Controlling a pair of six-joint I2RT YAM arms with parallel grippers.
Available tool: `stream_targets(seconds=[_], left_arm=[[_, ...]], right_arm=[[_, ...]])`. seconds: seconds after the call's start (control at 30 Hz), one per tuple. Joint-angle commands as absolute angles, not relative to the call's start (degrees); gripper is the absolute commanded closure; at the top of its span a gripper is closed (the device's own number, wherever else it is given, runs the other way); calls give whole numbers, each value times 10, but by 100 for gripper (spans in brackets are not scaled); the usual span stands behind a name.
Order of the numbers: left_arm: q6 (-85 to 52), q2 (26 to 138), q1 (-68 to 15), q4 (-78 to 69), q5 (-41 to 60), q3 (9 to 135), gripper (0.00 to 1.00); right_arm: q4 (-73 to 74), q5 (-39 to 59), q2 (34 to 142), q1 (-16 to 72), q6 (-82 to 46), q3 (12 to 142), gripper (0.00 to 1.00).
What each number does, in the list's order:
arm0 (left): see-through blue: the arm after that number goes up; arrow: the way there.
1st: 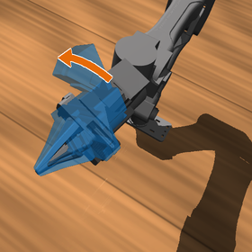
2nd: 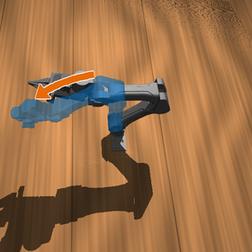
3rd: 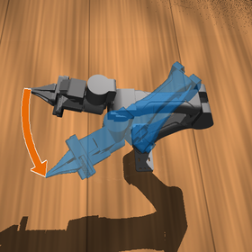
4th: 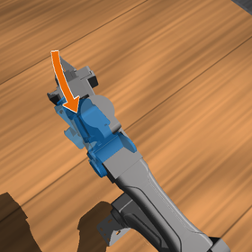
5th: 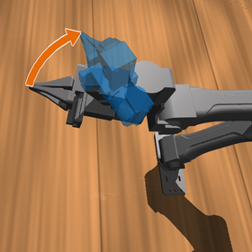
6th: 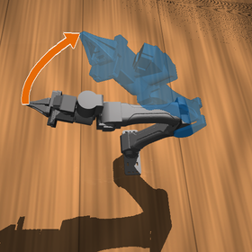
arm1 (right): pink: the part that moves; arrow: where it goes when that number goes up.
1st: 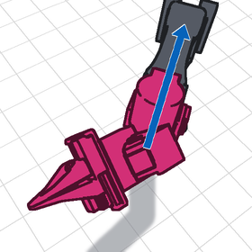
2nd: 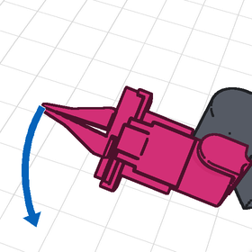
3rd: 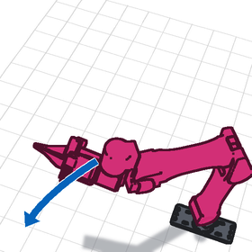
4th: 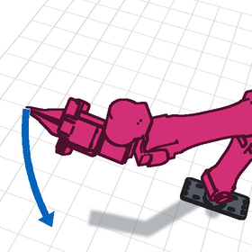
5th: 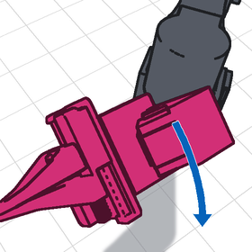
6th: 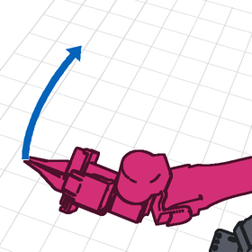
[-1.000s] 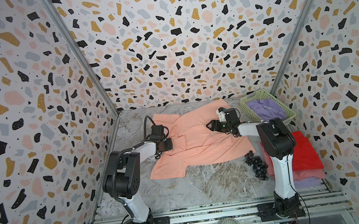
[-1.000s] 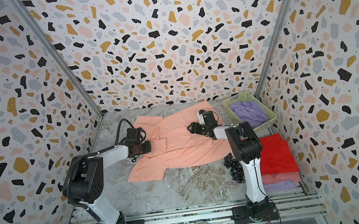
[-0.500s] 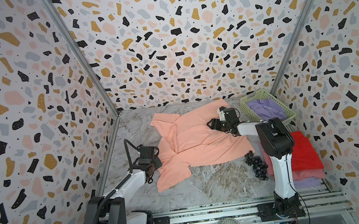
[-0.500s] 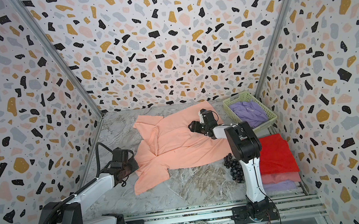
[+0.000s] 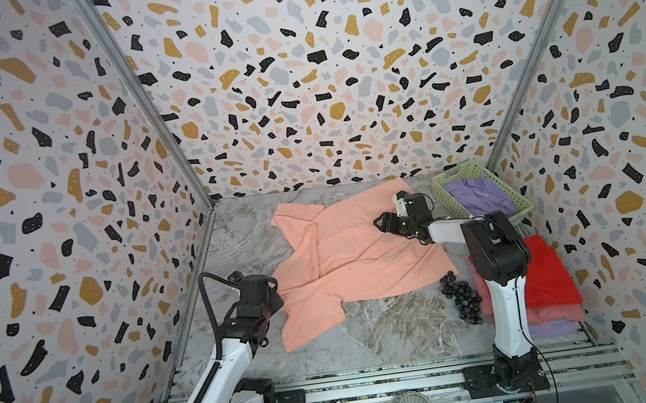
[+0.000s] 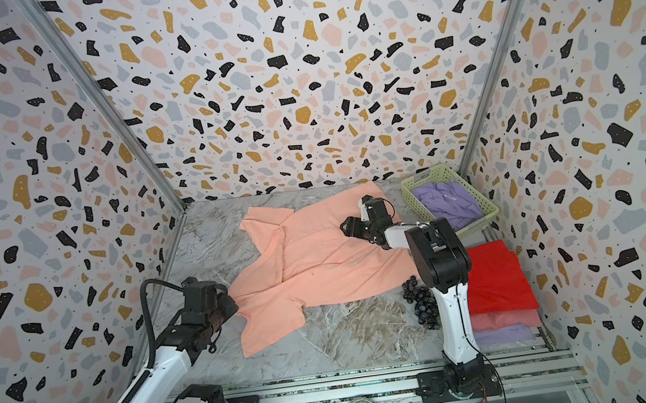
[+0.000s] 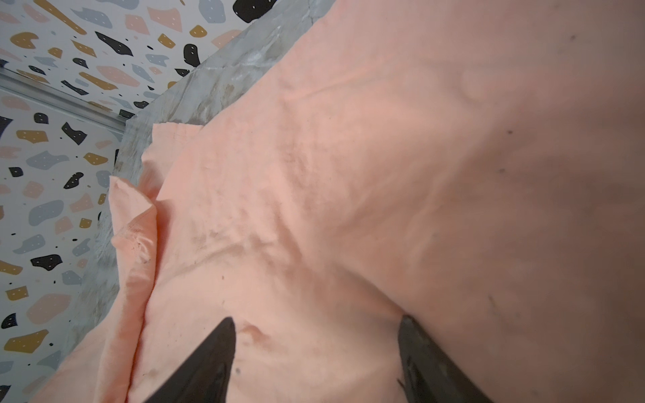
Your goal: Fold and stack the t-shirts
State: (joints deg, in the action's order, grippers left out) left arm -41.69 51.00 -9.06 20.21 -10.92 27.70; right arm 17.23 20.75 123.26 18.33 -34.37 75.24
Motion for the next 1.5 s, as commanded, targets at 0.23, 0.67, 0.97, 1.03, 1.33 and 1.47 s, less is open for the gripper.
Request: stream_targets(seconds=[0.23,0.67,0.97,1.03,1.33,1.47], left_arm=[[-332,706,-145,93,-65,454,39],[-191,1065,-156,29,-3,726,39],[-175,1200,-156,69,-5,852,42],[-175,1212,-156,73,5,859,44],[-177,1226,-155,76,8,859,86],[-194,1200,-140,92,-39,843,100]], right_arm=[[155,230,1173,179,-297,738,25],[157,242,1166,174,-275,725,24],[149,243,1171,164,-274,718,24],[148,244,1171,161,-274,718,24],[147,242,1183,153,-281,724,24],[139,225,1189,148,-292,722,24]])
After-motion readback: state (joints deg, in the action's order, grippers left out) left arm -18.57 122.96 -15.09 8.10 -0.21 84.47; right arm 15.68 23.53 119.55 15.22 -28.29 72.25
